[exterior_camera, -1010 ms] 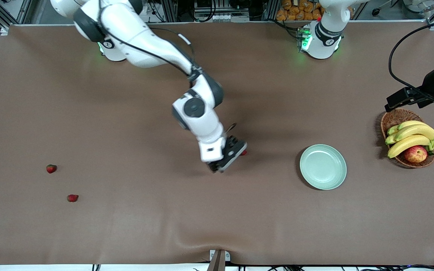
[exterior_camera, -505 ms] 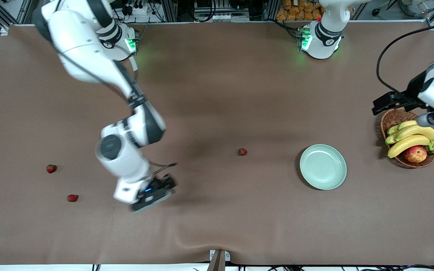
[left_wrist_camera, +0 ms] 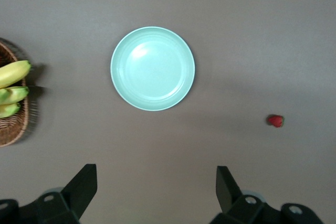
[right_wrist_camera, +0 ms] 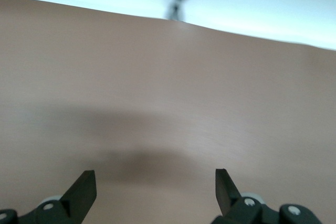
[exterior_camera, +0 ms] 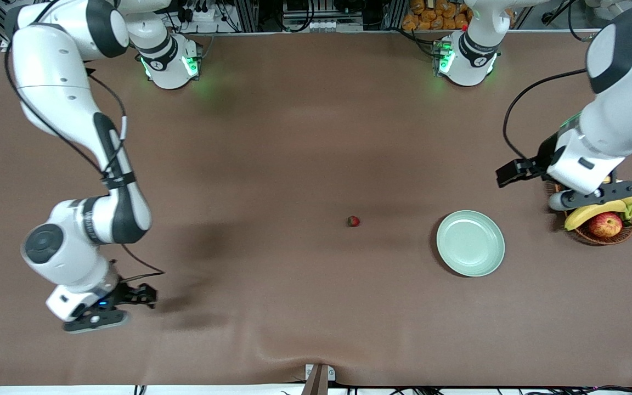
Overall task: Collect all strawberries into plate
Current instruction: 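Move the right gripper back to the strawberries while the left gripper reaches mid-table, then grasp the second strawberry with the right gripper while the left gripper lowers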
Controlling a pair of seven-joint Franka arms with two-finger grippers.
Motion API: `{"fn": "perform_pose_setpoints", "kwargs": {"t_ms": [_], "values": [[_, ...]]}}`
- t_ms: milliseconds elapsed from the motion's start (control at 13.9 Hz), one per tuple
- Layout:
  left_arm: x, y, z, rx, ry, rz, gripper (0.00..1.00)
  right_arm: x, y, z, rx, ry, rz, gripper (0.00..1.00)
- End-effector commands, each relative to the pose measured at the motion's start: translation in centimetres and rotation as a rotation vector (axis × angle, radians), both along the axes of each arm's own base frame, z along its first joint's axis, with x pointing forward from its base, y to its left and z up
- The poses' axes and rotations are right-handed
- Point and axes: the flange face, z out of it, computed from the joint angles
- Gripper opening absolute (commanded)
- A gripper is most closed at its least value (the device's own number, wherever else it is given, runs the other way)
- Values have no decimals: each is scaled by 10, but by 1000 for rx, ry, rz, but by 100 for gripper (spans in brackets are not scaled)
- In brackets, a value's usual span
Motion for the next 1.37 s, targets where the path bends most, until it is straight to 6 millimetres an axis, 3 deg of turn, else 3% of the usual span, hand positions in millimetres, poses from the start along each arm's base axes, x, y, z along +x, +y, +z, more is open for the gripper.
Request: {"fn": "perform_pose_setpoints", "kwargs": {"t_ms": [0, 216, 505, 938, 1299], "values": [[4, -21, -8, -10, 4, 48, 100, -5, -49, -13, -10, 47, -59, 100], [5, -47, -23, -9, 15, 114, 100, -9, -89, -38, 1, 75, -123, 100], [12, -85, -49, -25, 9, 196, 100, -16, -110, -66, 55, 104, -228, 100], [22, -137, -88, -64, 1, 340, 100, -26, -105, -88, 63, 156, -223, 100], [27, -205, -133, -93, 23, 457, 100, -32, -104, -99, 47, 179, -156, 100]]}}
